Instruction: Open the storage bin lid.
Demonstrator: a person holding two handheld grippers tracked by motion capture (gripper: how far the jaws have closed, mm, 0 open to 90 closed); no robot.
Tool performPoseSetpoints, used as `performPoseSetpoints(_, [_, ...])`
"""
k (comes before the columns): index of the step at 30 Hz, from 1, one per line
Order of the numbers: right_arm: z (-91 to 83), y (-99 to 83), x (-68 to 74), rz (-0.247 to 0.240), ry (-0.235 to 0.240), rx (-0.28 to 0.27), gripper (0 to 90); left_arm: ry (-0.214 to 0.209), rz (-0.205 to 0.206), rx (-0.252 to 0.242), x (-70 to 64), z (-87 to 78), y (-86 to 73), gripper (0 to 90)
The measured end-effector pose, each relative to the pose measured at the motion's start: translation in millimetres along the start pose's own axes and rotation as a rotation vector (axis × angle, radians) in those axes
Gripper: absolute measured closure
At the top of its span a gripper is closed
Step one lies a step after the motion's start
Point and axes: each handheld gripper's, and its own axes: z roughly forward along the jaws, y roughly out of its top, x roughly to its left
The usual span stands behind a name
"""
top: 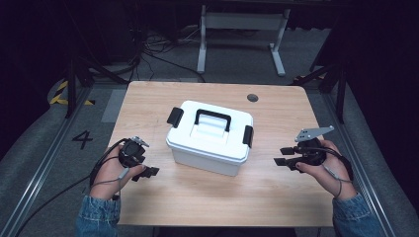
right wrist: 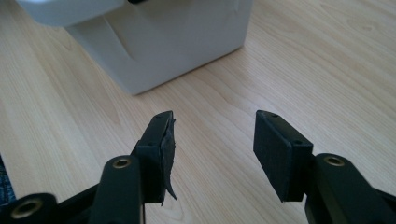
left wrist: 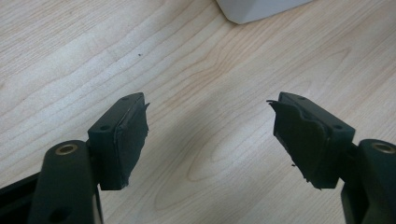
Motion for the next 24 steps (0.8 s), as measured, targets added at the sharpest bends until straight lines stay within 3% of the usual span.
performPoseSetpoints(13, [-16.9,47.6,10.8,-0.027,0.033,-0.02,51.6,-0.009,-0.002,-0.001,0.1,-0.3,-0.2,26.7])
performPoseSetpoints(24, [-16.5,93.7,18.6,-0.043,0.036,-0.018,52.5,-0.017,-0.006,0.0,1.3,-0.9,-0.6,26.8])
